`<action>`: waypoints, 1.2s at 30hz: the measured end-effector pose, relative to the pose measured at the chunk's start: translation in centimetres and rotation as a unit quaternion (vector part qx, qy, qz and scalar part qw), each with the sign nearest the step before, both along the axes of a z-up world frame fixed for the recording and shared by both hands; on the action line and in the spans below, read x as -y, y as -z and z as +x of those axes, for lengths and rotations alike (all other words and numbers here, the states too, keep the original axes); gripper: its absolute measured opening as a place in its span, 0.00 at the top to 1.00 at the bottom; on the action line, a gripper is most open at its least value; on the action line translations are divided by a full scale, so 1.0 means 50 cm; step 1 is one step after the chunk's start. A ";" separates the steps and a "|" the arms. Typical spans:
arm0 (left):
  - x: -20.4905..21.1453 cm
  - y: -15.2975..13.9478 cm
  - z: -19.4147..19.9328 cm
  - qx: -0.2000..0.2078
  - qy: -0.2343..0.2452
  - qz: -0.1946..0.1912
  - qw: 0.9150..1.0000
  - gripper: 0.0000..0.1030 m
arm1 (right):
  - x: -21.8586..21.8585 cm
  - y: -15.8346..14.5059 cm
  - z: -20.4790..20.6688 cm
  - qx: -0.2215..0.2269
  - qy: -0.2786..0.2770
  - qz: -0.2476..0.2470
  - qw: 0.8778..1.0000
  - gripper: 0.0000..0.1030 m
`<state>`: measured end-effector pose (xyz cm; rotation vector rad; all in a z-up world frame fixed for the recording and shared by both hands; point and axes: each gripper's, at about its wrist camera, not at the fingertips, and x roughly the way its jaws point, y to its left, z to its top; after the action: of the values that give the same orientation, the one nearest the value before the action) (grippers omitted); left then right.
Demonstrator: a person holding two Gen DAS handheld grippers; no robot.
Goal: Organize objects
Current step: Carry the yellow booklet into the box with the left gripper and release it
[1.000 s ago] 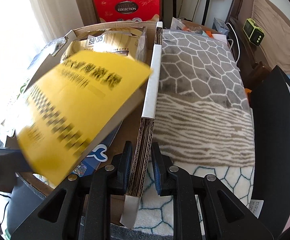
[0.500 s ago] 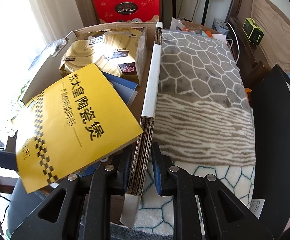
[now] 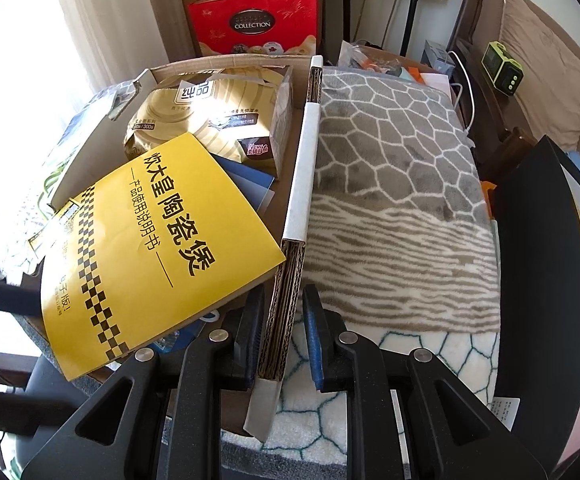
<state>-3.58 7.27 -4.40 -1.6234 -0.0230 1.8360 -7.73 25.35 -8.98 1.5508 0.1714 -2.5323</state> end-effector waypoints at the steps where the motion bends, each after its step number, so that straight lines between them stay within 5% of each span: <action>1: 0.009 -0.010 0.009 -0.011 0.008 -0.005 1.000 0.38 | 0.001 -0.001 -0.001 -0.001 0.000 0.001 1.000 0.83; 6: 0.070 -0.060 0.031 -0.033 0.016 0.014 0.999 0.38 | -0.002 -0.001 -0.003 -0.002 0.001 0.000 1.000 0.83; 10: 0.125 -0.099 -0.006 -0.059 -0.035 0.045 0.997 0.38 | 0.000 -0.001 -0.006 -0.002 0.002 0.000 1.000 0.83; 18: 0.124 -0.048 -0.142 -0.024 -0.084 0.100 0.991 0.37 | -0.004 0.000 -0.007 0.000 0.002 0.001 1.000 0.83; 32: 0.031 0.021 -0.212 -0.048 -0.051 0.029 0.997 0.36 | -0.005 0.003 -0.007 0.003 0.004 0.003 1.000 0.83; 36: 0.027 0.024 -0.210 -0.043 -0.048 0.035 0.997 0.36 | -0.006 0.006 -0.012 0.007 0.009 0.000 1.000 0.82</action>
<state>-14.09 5.91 -5.58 -1.5178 -0.1277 1.9533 -8.33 25.67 -9.29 1.5753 0.1563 -2.5346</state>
